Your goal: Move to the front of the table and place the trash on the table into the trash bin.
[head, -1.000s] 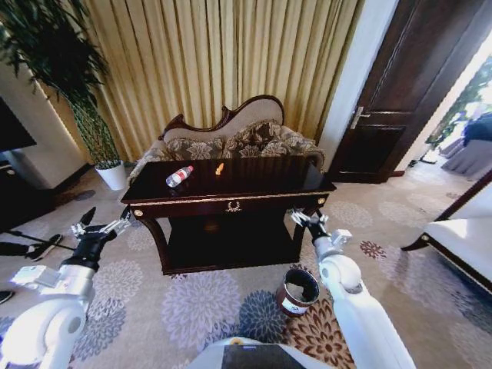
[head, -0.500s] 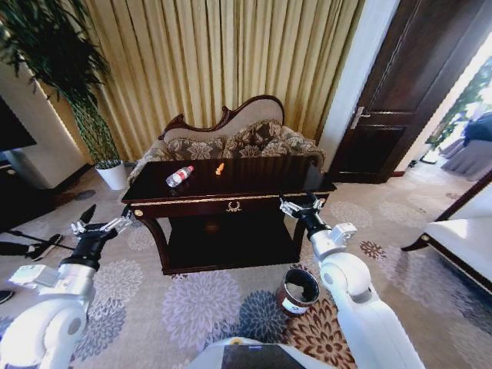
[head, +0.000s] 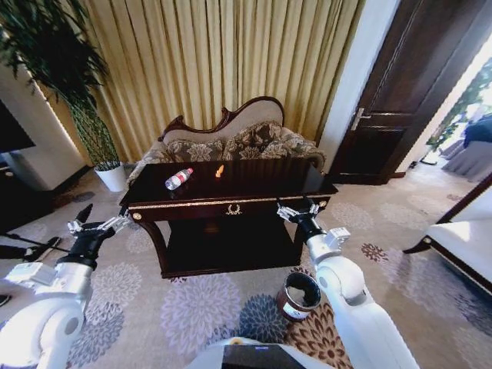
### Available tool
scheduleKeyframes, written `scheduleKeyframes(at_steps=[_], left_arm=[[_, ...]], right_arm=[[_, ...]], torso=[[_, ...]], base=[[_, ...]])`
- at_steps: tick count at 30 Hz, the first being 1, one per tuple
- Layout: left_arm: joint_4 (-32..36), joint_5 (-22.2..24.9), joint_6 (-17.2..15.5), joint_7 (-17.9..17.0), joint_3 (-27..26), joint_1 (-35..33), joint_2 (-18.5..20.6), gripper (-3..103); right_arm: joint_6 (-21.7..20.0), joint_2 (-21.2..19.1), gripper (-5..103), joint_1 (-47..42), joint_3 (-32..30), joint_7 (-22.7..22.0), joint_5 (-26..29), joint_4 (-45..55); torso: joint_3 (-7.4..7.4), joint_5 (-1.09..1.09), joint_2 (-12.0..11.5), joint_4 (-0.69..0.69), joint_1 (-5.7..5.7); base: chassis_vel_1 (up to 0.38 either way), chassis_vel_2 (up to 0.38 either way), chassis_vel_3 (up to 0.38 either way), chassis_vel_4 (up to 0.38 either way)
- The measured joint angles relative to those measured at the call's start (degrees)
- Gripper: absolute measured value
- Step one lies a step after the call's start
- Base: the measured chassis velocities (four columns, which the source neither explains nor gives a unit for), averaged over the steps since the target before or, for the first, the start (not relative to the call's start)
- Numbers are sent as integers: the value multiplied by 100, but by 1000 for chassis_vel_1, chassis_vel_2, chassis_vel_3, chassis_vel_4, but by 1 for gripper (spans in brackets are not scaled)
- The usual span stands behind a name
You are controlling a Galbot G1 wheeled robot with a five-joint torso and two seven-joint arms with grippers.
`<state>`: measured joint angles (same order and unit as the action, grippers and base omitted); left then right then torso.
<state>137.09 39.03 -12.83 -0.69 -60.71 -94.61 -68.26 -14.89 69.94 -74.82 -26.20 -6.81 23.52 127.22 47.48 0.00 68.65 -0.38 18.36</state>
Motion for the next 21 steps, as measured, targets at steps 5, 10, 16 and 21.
scheduleKeyframes(at_steps=[5,10,16,21], left_arm=[[-37,-3,1,6,18,9,-4,100],[-53,-4,10,20,22,9,-10,100],[-64,-1,27,30,16,-7,-15,100],[-81,0,28,34,58,14,-16,100]], right_arm=[[13,-1,100,-91,4,0,-108,88],[18,-1,100,-110,19,0,-122,114],[24,0,100,-61,21,0,-109,63],[25,-11,100,-78,45,0,-119,99]], torso=[[2,1,-2,1,2],[2,-1,-2,0,4],[1,0,-2,1,3],[2,1,-3,1,5]], base=[[-216,241,238,-218],[-246,219,245,-241],[-185,177,200,-186],[-77,75,69,-80]])
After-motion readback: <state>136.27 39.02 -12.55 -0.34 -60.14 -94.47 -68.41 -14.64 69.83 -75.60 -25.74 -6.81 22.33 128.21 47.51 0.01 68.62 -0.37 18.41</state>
